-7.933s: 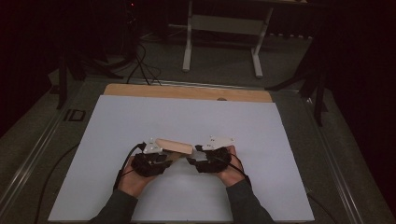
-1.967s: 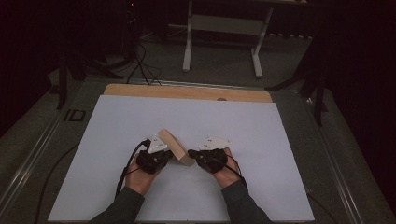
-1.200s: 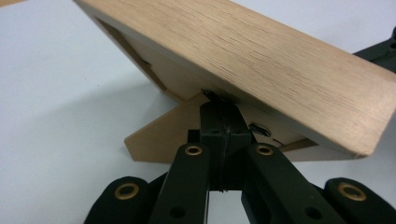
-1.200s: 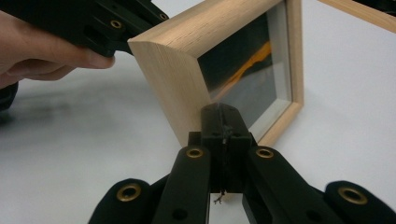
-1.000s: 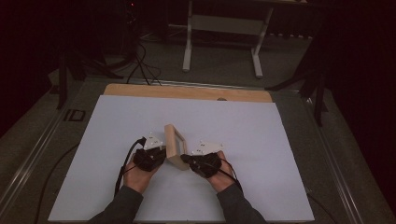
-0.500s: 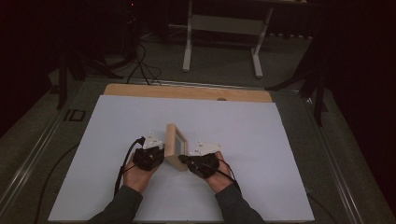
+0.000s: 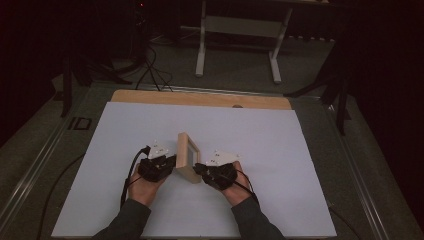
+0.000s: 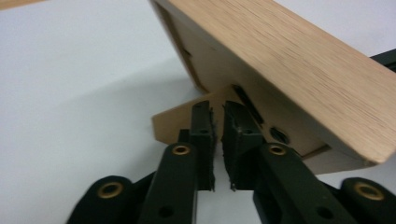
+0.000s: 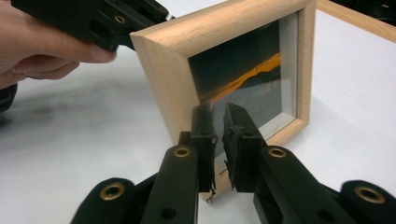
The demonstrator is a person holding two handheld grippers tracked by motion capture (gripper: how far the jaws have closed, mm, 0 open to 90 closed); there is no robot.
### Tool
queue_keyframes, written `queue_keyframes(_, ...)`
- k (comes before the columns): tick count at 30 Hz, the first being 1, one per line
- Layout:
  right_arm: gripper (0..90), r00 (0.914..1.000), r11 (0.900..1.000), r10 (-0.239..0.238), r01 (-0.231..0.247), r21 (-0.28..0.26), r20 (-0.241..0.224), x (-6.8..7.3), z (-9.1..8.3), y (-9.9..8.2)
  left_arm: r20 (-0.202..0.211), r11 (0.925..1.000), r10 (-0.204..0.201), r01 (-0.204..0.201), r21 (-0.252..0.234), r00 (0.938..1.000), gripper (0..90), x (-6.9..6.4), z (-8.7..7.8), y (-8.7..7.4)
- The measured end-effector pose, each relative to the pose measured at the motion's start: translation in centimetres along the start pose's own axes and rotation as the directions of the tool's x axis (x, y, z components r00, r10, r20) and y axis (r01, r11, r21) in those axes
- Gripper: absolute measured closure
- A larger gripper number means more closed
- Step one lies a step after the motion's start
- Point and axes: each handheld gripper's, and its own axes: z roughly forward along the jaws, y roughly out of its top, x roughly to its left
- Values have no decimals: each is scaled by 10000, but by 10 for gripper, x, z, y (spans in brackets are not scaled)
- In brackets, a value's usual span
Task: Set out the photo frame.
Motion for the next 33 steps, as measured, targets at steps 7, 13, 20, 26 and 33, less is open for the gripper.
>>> queue_keyframes(7, 735, 10000, 9999, 70, -70, -109, -16, -4, -3, -1, 117, 9992, -357, 359, -188, 9993, 701, 5, -6, 1)
queue_keyframes(13, 674, 9999, 10000, 89, -89, -38, 47, -4, -2, -2, 232, 9984, -491, 497, -279, 9985, 642, 8, -12, 4)
queue_keyframes(20, 613, 9998, 9999, 142, -141, -29, 168, -5, -3, -3, -26, 9965, -651, 648, -521, 9979, 559, 10, -21, 8)
queue_keyframes(26, 597, 9996, 9998, 198, -197, -18, 209, -6, -4, -3, -223, 9938, -900, 883, -671, 9957, 528, 14, -28, 10)
queue_keyframes(33, 589, 9995, 9997, 226, -226, 2, 220, -7, -4, -4, -286, 9909, -1066, 1038, -858, 9939, 498, 15, -34, 12)
